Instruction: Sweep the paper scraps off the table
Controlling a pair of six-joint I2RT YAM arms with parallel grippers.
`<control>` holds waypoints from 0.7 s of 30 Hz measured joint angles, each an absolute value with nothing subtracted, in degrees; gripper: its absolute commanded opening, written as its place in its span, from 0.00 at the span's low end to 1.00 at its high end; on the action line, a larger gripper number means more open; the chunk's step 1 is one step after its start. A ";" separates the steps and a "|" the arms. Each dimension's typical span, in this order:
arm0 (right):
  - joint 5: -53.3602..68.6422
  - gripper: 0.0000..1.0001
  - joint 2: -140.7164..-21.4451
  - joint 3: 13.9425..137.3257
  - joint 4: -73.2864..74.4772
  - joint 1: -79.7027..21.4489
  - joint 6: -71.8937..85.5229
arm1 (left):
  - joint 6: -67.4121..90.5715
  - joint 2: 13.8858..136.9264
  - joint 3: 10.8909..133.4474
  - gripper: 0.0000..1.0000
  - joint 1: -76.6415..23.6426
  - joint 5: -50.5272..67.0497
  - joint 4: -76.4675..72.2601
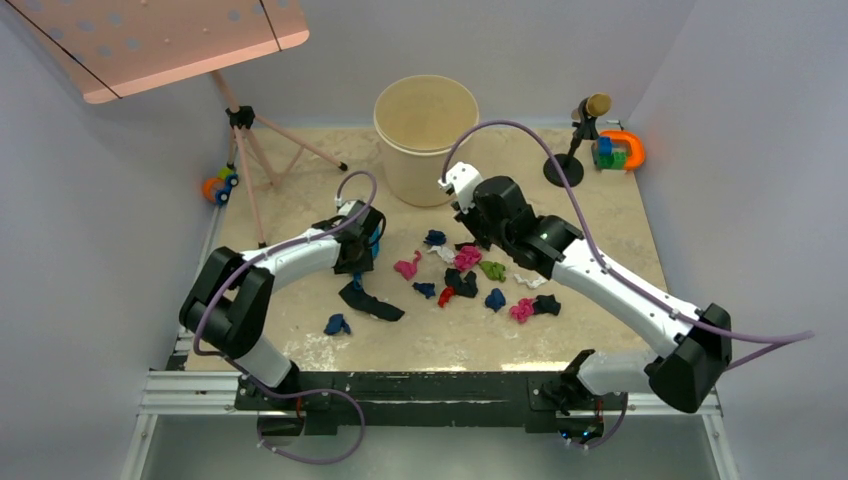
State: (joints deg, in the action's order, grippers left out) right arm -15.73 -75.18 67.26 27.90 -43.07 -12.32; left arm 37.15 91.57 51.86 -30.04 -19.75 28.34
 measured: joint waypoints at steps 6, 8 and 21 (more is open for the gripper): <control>-16.05 0.00 -69.17 64.10 25.45 -43.07 -7.11 | 38.17 91.50 51.64 0.20 -30.04 -19.77 26.61; -16.40 0.00 -67.35 62.89 24.84 -43.07 -5.50 | 38.13 91.11 51.37 0.13 -30.04 -19.97 26.44; -5.50 0.00 -68.58 66.13 31.64 -43.07 15.05 | 38.65 67.51 46.39 0.05 -30.81 -21.82 33.41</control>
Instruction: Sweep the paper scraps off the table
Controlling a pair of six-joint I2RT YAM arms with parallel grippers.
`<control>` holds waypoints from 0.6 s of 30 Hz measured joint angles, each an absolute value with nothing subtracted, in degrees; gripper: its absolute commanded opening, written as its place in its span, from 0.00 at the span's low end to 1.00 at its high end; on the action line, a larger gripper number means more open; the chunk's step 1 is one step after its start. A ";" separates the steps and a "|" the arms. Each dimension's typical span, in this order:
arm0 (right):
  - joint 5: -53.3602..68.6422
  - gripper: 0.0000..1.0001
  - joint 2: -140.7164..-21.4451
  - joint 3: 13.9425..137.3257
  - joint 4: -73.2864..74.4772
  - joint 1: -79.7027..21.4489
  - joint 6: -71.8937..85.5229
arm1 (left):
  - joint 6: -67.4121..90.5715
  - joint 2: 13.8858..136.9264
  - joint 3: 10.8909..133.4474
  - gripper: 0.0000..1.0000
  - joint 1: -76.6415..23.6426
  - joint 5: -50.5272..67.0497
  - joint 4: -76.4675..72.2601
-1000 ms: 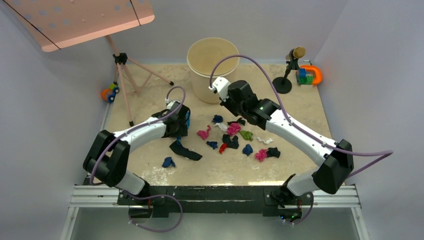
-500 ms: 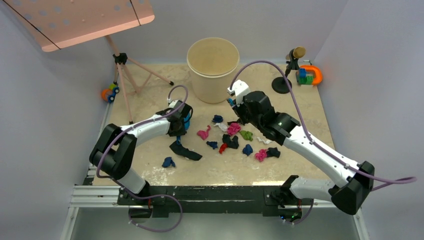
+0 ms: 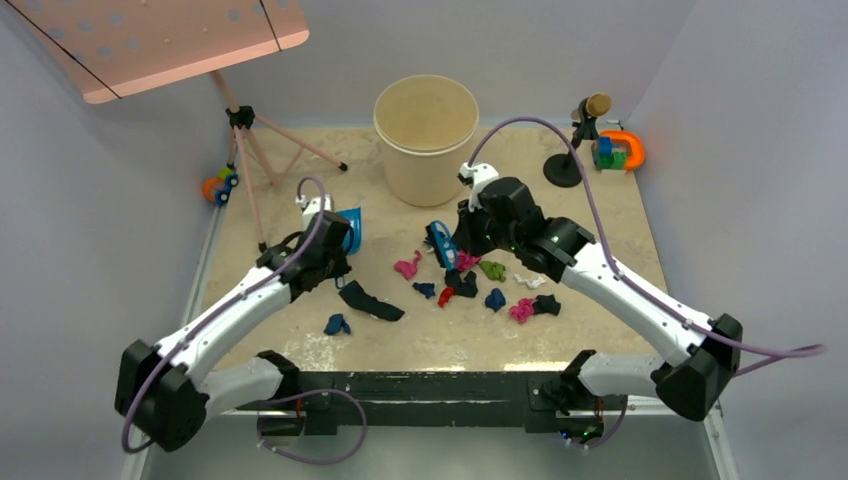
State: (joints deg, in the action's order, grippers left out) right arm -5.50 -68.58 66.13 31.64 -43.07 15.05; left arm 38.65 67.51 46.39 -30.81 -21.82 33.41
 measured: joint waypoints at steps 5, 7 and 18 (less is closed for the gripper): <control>5.02 0.00 -74.81 66.92 29.30 -47.35 25.71 | 42.44 53.06 46.50 0.03 -30.81 -23.99 43.16; 8.43 0.00 -77.10 66.92 25.91 -51.29 30.30 | 44.10 48.73 47.64 0.03 -30.79 -25.61 48.49; 10.81 0.00 -102.21 82.54 18.83 -64.99 44.71 | 49.04 36.62 54.94 0.02 -30.76 -34.30 68.66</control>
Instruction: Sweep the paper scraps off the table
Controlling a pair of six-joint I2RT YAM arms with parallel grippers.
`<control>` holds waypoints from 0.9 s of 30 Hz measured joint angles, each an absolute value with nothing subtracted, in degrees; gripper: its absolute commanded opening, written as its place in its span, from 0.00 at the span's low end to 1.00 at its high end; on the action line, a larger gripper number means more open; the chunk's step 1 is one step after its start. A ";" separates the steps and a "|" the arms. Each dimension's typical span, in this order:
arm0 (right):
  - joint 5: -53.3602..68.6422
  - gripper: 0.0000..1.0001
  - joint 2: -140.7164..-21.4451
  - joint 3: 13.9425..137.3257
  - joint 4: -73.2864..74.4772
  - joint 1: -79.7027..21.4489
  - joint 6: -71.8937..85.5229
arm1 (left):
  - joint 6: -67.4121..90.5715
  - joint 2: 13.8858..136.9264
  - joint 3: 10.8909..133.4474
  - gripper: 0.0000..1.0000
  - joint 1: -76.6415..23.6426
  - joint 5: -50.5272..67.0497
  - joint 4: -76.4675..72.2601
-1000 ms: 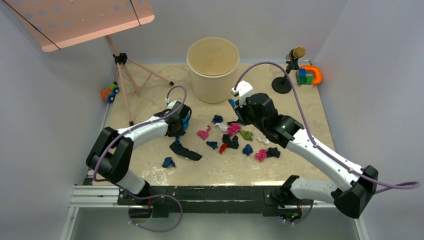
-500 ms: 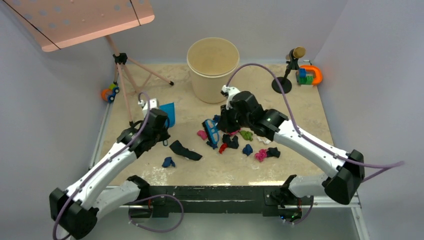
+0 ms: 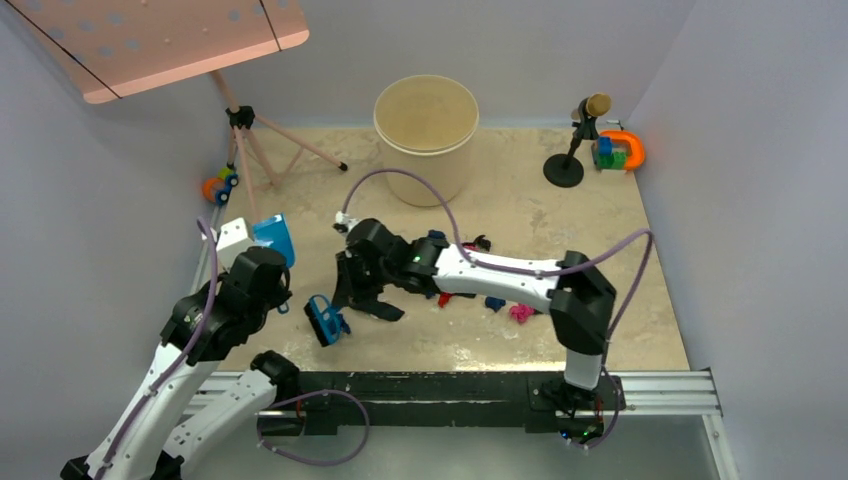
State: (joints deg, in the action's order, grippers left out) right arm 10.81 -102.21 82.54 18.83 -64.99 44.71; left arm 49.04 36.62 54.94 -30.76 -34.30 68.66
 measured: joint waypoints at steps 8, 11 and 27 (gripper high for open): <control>4.51 0.00 -115.07 91.33 22.94 -67.05 46.39 | 49.08 35.83 55.79 0.00 -30.76 -35.77 72.69; -0.99 0.00 -116.11 92.38 28.21 -66.72 46.06 | 48.84 36.16 55.77 0.00 -30.76 -35.68 72.69; -13.30 0.00 -85.03 74.00 38.79 -54.39 33.47 | 43.00 48.45 49.28 0.00 -37.74 -21.71 58.74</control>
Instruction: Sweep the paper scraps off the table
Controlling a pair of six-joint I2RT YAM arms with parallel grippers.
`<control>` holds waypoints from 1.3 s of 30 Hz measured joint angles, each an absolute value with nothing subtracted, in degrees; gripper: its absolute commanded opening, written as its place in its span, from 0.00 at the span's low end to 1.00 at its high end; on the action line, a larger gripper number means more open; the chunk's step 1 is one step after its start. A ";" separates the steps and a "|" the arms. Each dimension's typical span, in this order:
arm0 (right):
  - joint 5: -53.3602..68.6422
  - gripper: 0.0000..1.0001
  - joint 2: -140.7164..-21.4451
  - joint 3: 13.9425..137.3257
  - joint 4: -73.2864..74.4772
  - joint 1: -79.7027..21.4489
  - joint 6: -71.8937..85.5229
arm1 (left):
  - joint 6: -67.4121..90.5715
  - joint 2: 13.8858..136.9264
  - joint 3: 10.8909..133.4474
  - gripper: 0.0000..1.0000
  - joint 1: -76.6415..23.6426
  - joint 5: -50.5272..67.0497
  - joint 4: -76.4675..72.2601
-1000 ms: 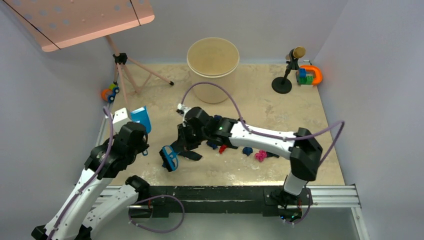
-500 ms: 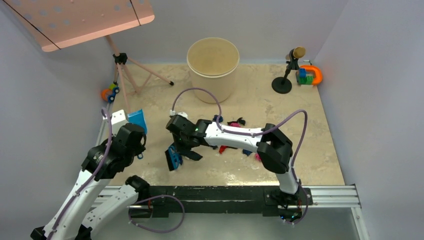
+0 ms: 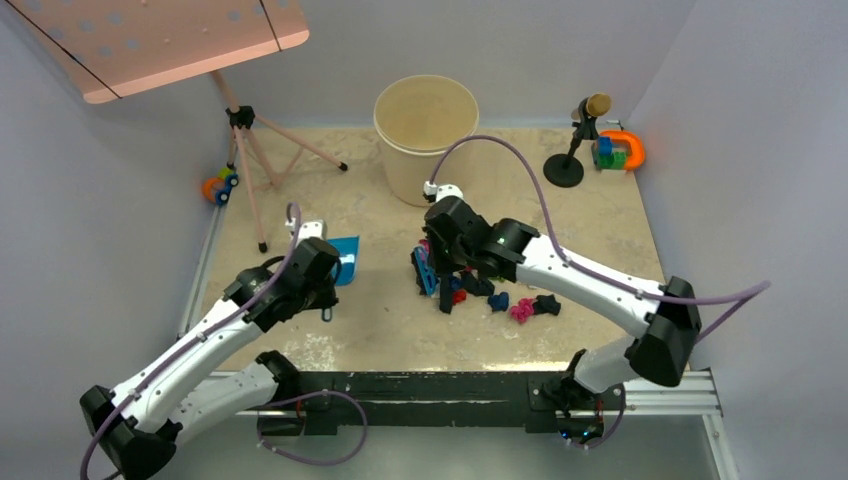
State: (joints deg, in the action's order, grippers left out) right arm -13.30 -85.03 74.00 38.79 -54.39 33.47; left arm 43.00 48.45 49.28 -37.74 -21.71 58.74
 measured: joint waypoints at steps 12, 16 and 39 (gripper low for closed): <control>-18.70 0.00 -69.17 68.51 38.24 -52.07 32.10 | 48.99 62.72 35.14 0.00 -51.51 -20.80 40.18; -20.34 0.00 -64.60 64.88 38.37 -52.10 33.47 | 48.62 71.81 38.96 0.22 -52.97 -22.94 37.93; -18.24 0.00 -49.74 53.87 36.40 -52.07 35.75 | 42.37 66.15 22.24 0.72 -58.39 -33.91 10.46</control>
State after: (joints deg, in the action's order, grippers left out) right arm -18.24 -49.74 53.87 36.40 -52.07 35.75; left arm 42.37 66.15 22.24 -58.39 -33.91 10.46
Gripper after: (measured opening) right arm 0.081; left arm 0.761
